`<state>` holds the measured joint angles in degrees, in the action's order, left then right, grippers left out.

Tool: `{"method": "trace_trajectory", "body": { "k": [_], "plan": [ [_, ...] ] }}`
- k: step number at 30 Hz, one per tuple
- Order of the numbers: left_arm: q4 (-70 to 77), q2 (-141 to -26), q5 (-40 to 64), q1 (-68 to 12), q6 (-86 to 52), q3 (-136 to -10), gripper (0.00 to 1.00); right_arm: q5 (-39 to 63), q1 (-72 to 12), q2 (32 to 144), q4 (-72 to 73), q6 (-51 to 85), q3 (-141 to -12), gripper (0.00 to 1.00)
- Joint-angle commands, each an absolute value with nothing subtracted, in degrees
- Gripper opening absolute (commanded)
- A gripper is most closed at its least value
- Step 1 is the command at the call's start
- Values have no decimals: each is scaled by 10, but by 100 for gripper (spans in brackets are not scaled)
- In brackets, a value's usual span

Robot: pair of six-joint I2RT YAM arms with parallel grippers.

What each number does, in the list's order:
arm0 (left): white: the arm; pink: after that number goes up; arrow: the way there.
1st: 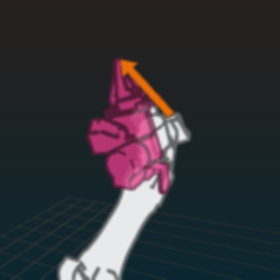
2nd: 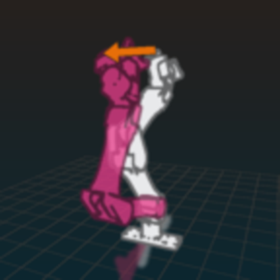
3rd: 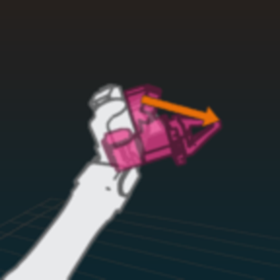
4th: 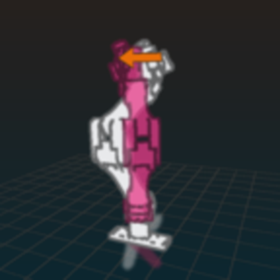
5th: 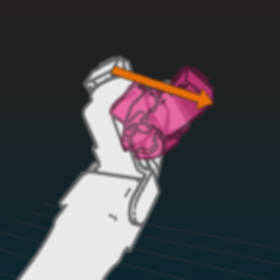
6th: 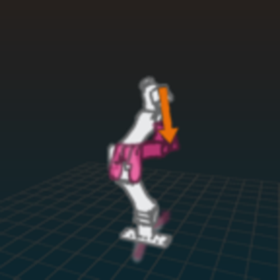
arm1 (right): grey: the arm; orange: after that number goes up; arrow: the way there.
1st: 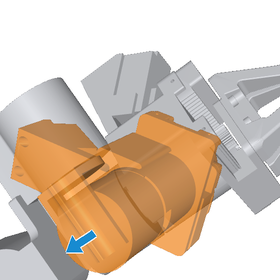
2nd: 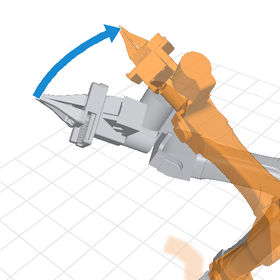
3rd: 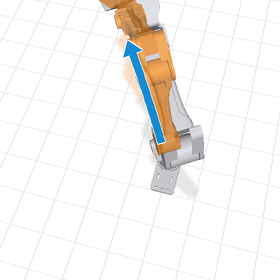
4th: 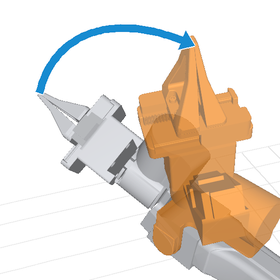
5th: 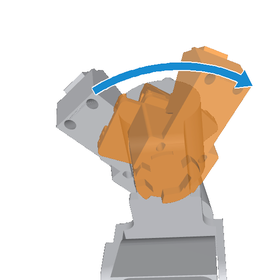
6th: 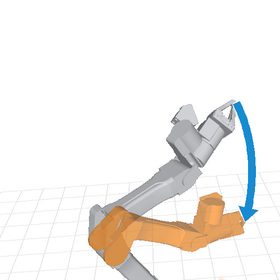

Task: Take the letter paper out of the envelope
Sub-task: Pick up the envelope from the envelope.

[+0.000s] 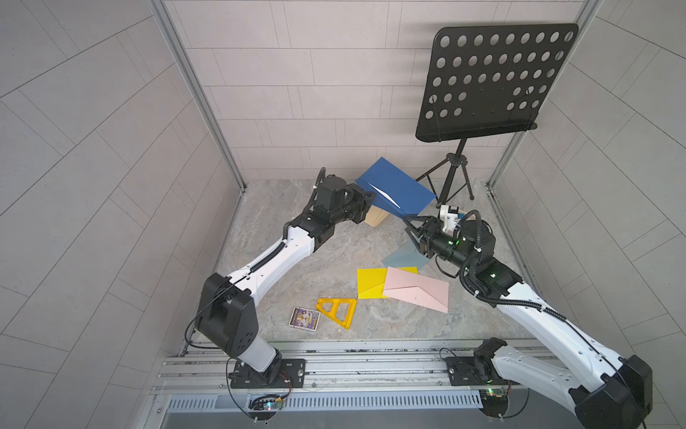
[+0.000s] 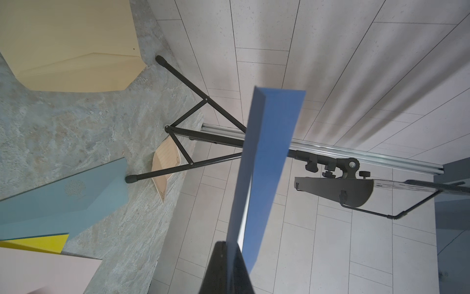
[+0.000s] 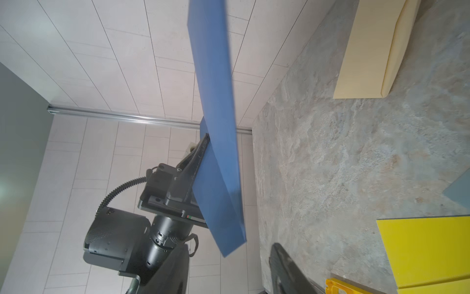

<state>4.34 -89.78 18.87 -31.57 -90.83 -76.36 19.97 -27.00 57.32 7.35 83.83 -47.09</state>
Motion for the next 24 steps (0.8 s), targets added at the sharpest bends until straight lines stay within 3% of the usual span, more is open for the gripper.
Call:
{"method": "trace_trajectory", "body": {
  "k": [1, 5, 19, 24],
  "plan": [
    [77, -872, 184, -319, -935, -754, 0, 195, -272, 594, 110, 861, -494, 48],
    [81, -866, 181, -323, -938, -746, 0, 206, -274, 615, 121, 867, -502, 34],
    [91, -848, 169, -342, -949, -712, 0, 167, -275, 624, 130, 870, -506, 16],
    [93, -844, 167, -346, -950, -702, 0, 163, -275, 621, 119, 867, -510, 0]
  ]
}}
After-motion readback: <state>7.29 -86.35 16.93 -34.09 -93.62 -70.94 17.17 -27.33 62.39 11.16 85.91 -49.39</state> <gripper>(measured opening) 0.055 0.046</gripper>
